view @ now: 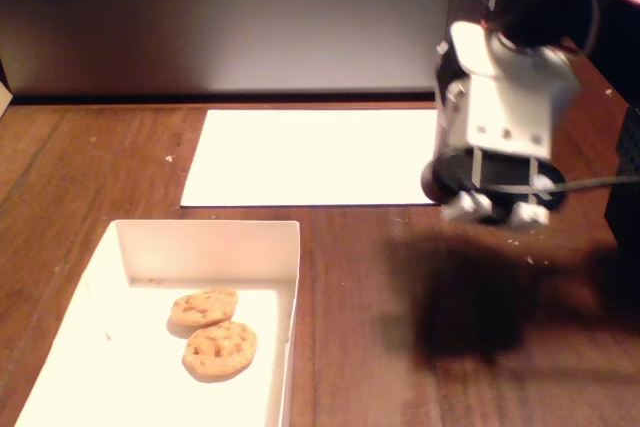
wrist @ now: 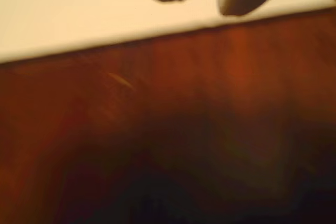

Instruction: Grasp a mini cookies block and put it in the white box.

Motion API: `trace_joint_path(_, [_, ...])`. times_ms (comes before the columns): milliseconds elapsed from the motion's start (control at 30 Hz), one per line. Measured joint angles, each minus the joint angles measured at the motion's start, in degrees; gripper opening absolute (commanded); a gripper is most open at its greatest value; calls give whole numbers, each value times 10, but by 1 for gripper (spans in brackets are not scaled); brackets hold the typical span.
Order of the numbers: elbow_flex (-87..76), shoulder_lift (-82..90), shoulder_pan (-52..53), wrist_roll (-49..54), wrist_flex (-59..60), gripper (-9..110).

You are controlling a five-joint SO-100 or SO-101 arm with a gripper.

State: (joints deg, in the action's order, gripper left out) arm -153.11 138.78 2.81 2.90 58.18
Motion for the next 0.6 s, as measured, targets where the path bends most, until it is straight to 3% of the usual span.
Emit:
trace_joint_path(333, [-148, 212, -1, -47, 1, 0])
trace_joint_path(600, [-182, 271, 14, -47, 5, 0])
